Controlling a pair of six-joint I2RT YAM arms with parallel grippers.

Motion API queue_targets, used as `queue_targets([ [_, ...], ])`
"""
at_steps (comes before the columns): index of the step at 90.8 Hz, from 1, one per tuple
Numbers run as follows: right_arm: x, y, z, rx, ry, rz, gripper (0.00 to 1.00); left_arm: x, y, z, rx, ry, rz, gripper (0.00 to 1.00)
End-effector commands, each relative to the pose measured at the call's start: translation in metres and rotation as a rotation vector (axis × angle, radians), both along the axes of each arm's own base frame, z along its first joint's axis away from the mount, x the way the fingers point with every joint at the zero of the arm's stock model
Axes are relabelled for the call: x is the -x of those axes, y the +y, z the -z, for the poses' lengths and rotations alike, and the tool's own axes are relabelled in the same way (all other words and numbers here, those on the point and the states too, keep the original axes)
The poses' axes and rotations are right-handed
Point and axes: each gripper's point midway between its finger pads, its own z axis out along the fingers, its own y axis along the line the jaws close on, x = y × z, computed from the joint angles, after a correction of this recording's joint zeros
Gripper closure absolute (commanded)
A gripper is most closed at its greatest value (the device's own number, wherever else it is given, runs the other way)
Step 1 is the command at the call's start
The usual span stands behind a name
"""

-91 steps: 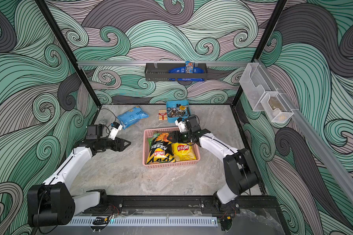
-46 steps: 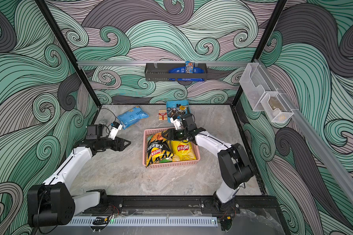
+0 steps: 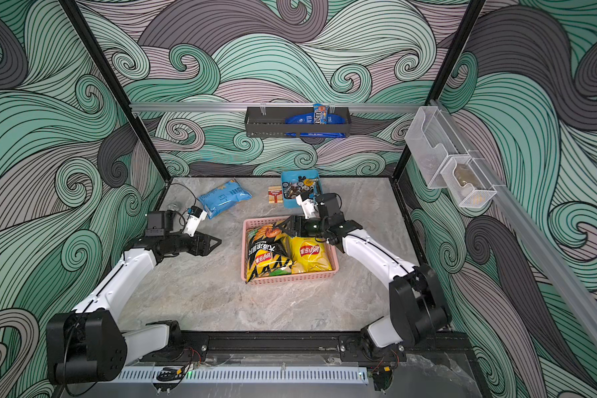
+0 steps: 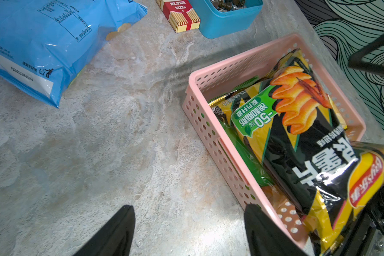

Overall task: Put the potato chips into the basket
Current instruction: Place the potato chip in the basket.

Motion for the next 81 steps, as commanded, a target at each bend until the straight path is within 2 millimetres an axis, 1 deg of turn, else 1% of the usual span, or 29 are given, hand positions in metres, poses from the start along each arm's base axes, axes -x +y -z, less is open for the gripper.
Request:
queue_targets([
  [1, 0.017, 0.0, -0.007, 0.058, -0.05, -0.023, 0.38, 0.001, -0.001, -0.001, 0.01, -0.008, 0.011, 0.2],
  [10, 0.031, 0.018, -0.014, 0.129, -0.101, -0.078, 0.45, 0.0, 0.0, -0.002, 0.008, -0.01, 0.007, 0.2],
  [20, 0.039, 0.046, -0.012, 0.216, -0.148, -0.137, 0.5, 0.0, 0.001, -0.001, 0.005, -0.007, 0.0, 0.2],
  [34, 0.038, 0.078, 0.0, 0.292, -0.166, -0.193, 0.51, -0.001, 0.003, 0.0, -0.002, -0.002, -0.015, 0.2],
  [43, 0.034, 0.09, 0.014, 0.368, -0.17, -0.214, 0.51, -0.002, 0.005, 0.0, -0.007, -0.002, -0.024, 0.2],
  [54, 0.031, 0.091, 0.04, 0.457, -0.153, -0.215, 0.52, -0.002, 0.005, 0.001, -0.007, 0.001, -0.024, 0.2],
  [71, 0.04, 0.077, 0.09, 0.563, -0.085, -0.23, 0.54, -0.003, 0.006, 0.002, -0.01, 0.003, -0.029, 0.2],
  [75, 0.042, 0.073, 0.097, 0.584, -0.079, -0.227, 0.55, -0.003, 0.006, 0.002, -0.009, 0.005, -0.027, 0.2],
  [81, 0.044, 0.069, 0.101, 0.609, -0.083, -0.219, 0.55, -0.003, 0.006, 0.001, -0.009, 0.002, -0.027, 0.2],
])
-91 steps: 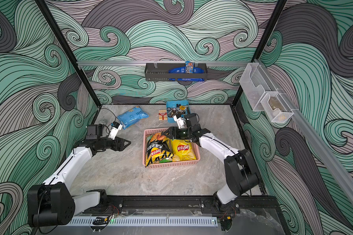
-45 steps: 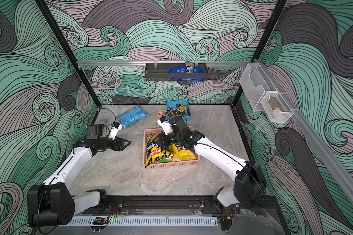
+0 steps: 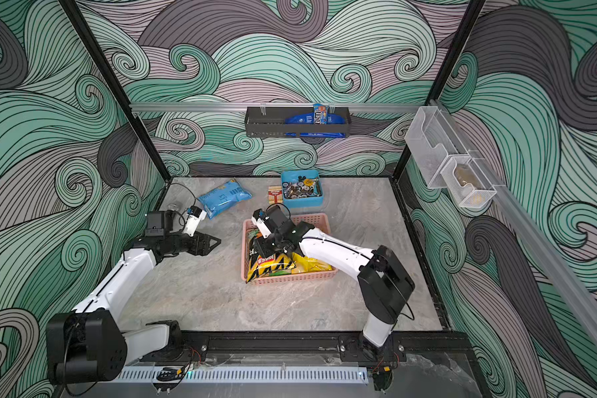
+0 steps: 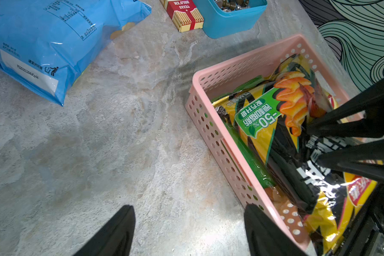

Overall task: Put the potato chips into the basket
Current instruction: Place the potato chip in the basket.

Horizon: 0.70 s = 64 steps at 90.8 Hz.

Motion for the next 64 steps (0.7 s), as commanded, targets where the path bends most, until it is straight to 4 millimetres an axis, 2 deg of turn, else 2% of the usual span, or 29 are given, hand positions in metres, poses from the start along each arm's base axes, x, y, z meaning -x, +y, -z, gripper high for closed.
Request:
queue_targets([
  [1, 0.013, -0.024, 0.036, 0.144, 0.037, 0.02, 0.55, -0.002, 0.003, 0.001, -0.003, -0.001, -0.012, 0.2],
  [10, 0.015, -0.023, 0.036, 0.144, 0.033, 0.018, 0.54, -0.003, 0.003, 0.001, -0.002, 0.0, -0.012, 0.2],
  [18, 0.016, -0.014, 0.022, 0.104, 0.026, 0.005, 0.53, -0.003, 0.003, 0.002, -0.001, 0.003, -0.012, 0.2],
  [31, 0.012, -0.006, -0.03, -0.003, -0.039, 0.019, 0.51, -0.002, 0.003, 0.001, -0.001, 0.0, -0.012, 0.2],
  [42, 0.014, -0.01, -0.068, -0.075, -0.092, 0.031, 0.5, -0.003, 0.003, 0.0, -0.002, -0.004, -0.012, 0.2],
  [50, 0.021, -0.018, -0.072, -0.087, -0.085, 0.038, 0.5, -0.002, 0.003, 0.0, -0.002, -0.003, -0.011, 0.2],
  [64, 0.037, -0.044, -0.051, -0.056, -0.045, 0.068, 0.48, -0.002, 0.003, 0.0, -0.001, -0.004, -0.011, 0.2],
])
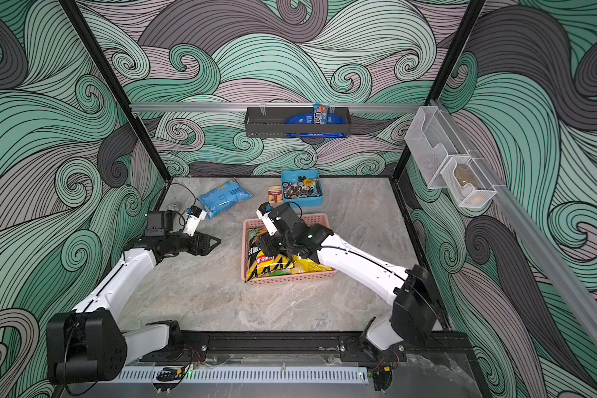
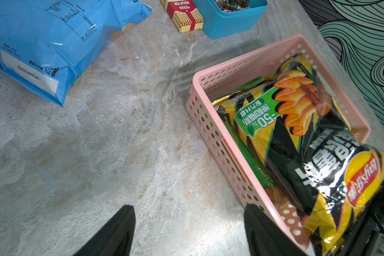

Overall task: Put the potato chips into the basket
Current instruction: Place the potato chip in the basket.

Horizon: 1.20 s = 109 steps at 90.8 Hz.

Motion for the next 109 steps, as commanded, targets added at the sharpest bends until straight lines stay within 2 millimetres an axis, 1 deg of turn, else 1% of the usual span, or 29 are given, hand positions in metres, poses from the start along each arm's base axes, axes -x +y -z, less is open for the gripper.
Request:
queue_targets([
  [1, 0.014, -0.022, 0.025, 0.048, 0.065, 0.03, 0.48, -0.001, 0.003, 0.0, -0.001, -0.001, -0.011, 0.2],
  [11, 0.027, -0.041, 0.045, 0.065, 0.11, 0.042, 0.46, -0.001, 0.003, -0.001, 0.0, -0.004, -0.01, 0.2],
  [18, 0.036, -0.049, 0.057, 0.073, 0.14, 0.033, 0.44, -0.001, 0.003, -0.001, 0.001, -0.003, -0.01, 0.2],
  [25, 0.044, -0.05, 0.068, 0.08, 0.174, 0.008, 0.43, -0.001, 0.003, 0.0, 0.001, -0.002, -0.01, 0.2],
  [32, 0.051, -0.046, 0.074, 0.075, 0.207, -0.027, 0.43, -0.001, 0.003, 0.0, 0.002, -0.003, -0.009, 0.2],
  [38, 0.053, -0.04, 0.071, 0.059, 0.212, -0.051, 0.44, -0.002, 0.002, 0.0, 0.002, -0.002, -0.007, 0.2],
  [51, 0.049, -0.028, 0.052, 0.016, 0.177, -0.081, 0.44, -0.002, 0.002, 0.0, 0.004, -0.002, -0.006, 0.2],
  [63, 0.045, -0.025, 0.045, 0.012, 0.153, -0.085, 0.43, -0.001, 0.002, -0.001, 0.001, -0.005, -0.001, 0.2],
  [68, 0.042, -0.028, 0.041, 0.015, 0.132, -0.074, 0.4, -0.001, 0.002, -0.004, -0.007, -0.016, 0.005, 0.2],
  [73, 0.038, -0.032, 0.034, 0.009, 0.108, -0.057, 0.35, -0.003, 0.003, -0.007, -0.017, -0.032, 0.009, 0.2],
  [77, 0.032, -0.038, 0.029, 0.002, 0.094, -0.032, 0.34, -0.004, 0.004, -0.011, -0.028, -0.045, 0.01, 0.2],
  [84, 0.016, -0.052, 0.019, -0.032, 0.089, 0.032, 0.34, -0.008, 0.007, -0.016, -0.055, -0.069, 0.007, 0.2],
  [93, -0.01, -0.076, 0.012, -0.083, 0.115, 0.139, 0.38, -0.018, 0.014, -0.023, -0.091, -0.097, -0.01, 0.21],
  [100, -0.028, -0.089, 0.015, -0.073, 0.114, 0.196, 0.4, -0.027, 0.017, -0.029, -0.108, -0.119, -0.027, 0.21],
  [109, -0.048, -0.1, 0.029, -0.038, 0.133, 0.245, 0.41, -0.041, 0.021, -0.034, -0.119, -0.132, -0.049, 0.22],
])
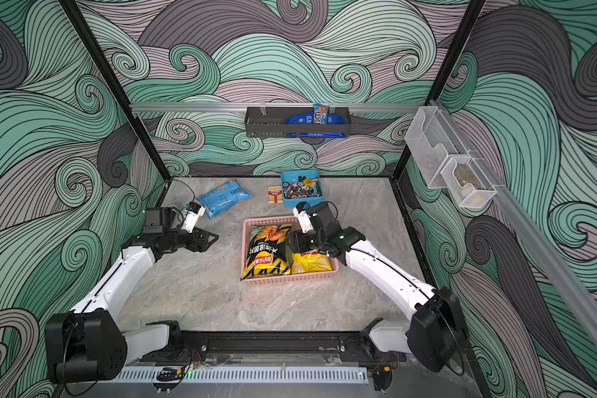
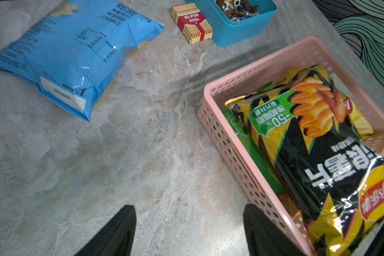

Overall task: Put the potato chips into the basket
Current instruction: Place the potato chip in the basket, then pick up the potato chip from the center of the board.

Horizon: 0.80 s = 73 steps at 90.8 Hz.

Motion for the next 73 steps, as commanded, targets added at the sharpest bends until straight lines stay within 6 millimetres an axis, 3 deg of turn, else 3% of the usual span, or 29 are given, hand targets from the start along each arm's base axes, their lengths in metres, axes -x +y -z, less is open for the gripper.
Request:
queue_targets([
  [1, -0.02, -0.005, 0.009, 0.015, 0.023, 0.033, 0.41, -0.024, 0.011, -0.017, -0.043, -0.063, -0.033, 0.22],
  [18, -0.042, -0.002, 0.034, 0.076, 0.048, 0.048, 0.41, -0.046, 0.02, -0.017, -0.071, -0.067, -0.081, 0.23],
  [27, -0.046, 0.004, 0.035, 0.057, 0.047, 0.037, 0.41, -0.058, 0.024, -0.015, -0.106, -0.081, -0.113, 0.23],
  [36, -0.049, 0.002, 0.021, 0.051, 0.005, 0.05, 0.39, -0.075, 0.026, -0.012, -0.172, -0.1, -0.139, 0.23],
  [50, -0.051, -0.017, -0.012, 0.036, -0.086, 0.114, 0.36, -0.108, 0.031, 0.016, -0.31, -0.074, -0.168, 0.25],
  [73, -0.034, -0.045, -0.054, -0.031, -0.181, 0.188, 0.34, -0.144, 0.049, 0.062, -0.601, -0.044, -0.248, 0.31],
])
